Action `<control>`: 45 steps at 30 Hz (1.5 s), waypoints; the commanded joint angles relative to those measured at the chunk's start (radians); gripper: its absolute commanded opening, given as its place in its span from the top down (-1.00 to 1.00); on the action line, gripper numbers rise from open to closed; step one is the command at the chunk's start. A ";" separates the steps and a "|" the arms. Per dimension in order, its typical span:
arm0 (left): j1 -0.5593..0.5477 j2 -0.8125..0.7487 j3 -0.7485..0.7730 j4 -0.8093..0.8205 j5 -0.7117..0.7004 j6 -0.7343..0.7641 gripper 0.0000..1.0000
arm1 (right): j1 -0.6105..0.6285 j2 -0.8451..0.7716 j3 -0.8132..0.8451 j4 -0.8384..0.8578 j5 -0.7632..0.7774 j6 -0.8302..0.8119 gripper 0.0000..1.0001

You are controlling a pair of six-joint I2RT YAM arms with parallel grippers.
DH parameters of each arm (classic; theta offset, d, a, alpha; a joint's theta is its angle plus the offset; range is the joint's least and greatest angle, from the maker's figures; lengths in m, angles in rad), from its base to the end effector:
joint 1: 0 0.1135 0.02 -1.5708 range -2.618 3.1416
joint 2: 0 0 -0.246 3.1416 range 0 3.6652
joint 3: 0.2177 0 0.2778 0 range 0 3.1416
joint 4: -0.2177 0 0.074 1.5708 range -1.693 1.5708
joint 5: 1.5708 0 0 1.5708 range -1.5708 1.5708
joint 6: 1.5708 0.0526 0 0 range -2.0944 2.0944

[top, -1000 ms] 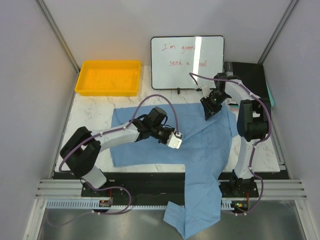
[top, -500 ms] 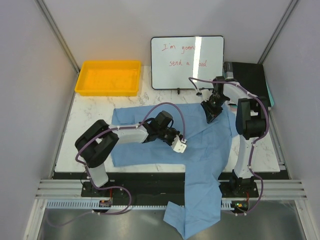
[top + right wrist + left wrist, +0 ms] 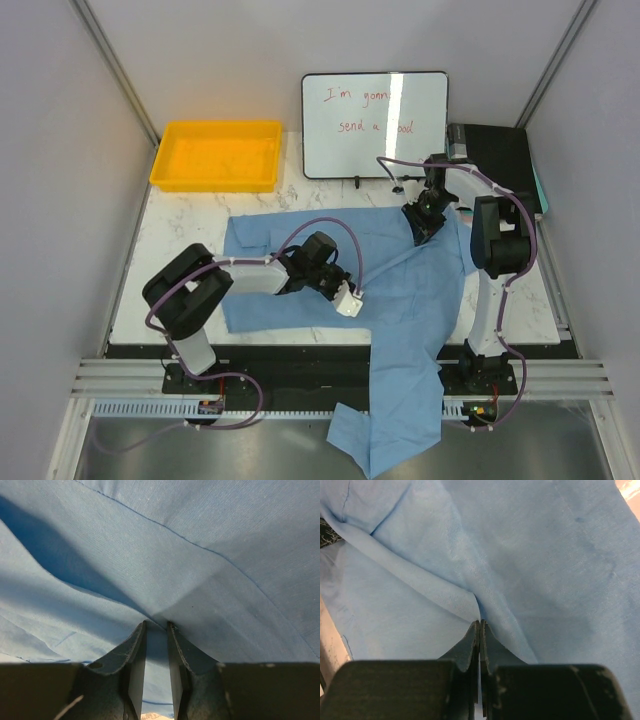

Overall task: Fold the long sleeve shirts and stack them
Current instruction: Fold the shirt

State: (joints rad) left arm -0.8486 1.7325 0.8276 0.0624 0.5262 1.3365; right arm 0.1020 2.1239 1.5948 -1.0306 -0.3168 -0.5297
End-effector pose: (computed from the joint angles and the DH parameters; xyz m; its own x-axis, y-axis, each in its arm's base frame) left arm 0.2141 -0.2830 0.0909 0.7315 0.4420 -0.5191 0.6818 -0.4702 0.5604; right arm 0.4112 0.0586 0.1137 -0.8078 -0.5653 -0.1670 -0.5891 0.7640 0.2632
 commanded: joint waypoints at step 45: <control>0.905 0.083 0.398 -0.795 -0.095 -0.376 0.30 | 0.137 0.091 0.266 0.004 0.075 0.013 -0.18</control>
State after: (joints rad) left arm 0.0490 1.8389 1.1812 -0.6800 0.3893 0.9840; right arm 0.2443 2.2257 1.8015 -1.0195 -0.2493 -0.5179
